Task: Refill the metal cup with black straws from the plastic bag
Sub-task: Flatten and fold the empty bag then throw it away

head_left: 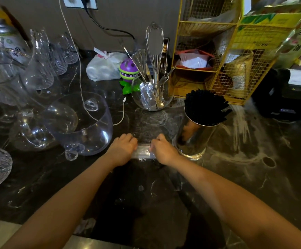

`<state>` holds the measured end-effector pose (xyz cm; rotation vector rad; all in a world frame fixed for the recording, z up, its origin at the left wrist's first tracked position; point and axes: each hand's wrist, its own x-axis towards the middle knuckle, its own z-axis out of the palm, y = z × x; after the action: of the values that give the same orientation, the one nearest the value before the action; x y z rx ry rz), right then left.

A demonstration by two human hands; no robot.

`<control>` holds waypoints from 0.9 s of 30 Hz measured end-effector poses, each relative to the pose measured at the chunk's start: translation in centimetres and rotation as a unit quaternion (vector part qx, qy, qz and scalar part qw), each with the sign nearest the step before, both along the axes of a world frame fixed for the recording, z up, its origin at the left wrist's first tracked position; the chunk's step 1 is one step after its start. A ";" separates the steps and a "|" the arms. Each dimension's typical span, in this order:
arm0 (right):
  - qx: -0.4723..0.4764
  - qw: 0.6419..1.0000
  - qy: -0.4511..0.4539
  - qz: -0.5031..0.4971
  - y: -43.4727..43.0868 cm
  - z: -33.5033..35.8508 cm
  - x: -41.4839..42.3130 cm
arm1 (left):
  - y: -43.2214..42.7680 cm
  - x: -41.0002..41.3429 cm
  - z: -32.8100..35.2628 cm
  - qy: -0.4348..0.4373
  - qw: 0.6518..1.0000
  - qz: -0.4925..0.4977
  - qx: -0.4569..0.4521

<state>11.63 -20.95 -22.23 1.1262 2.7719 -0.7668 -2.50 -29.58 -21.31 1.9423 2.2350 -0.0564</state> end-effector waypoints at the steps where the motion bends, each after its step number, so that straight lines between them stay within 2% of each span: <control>1: 0.007 1.000 -0.006 -0.011 0.0 -0.1 -0.1 | 0.3 -0.1 0.0 -0.002 1.000 0.000 -0.014; 4: 0.043 0.999 -0.018 -0.023 0.0 -0.3 -0.3 | 1.3 0.0 0.6 -0.036 0.998 0.014 -0.058; 7: 0.062 0.997 -0.019 -0.034 0.2 -0.2 -0.4 | 1.8 0.0 1.2 -0.084 0.994 0.036 -0.062; 12: 0.005 0.995 0.043 -0.095 0.0 0.0 -0.2 | 1.9 -0.4 1.1 -0.122 0.989 0.040 -0.067; 16: -0.046 0.991 0.084 -0.096 -0.7 0.2 0.7 | 1.8 -0.5 1.1 -0.093 0.994 -0.010 -0.063; 22: -0.024 0.987 0.143 -0.076 -2.4 0.8 3.6 | 0.9 0.9 2.1 -0.101 0.992 -0.064 -0.044; 27: -0.013 0.971 0.205 -0.120 -3.9 1.1 8.1 | 1.0 4.1 2.9 -0.131 0.979 -0.153 -0.036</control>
<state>19.77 -24.88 -21.17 1.4668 2.9635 -1.1797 1.59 -28.58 -18.36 2.0999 1.7359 0.0728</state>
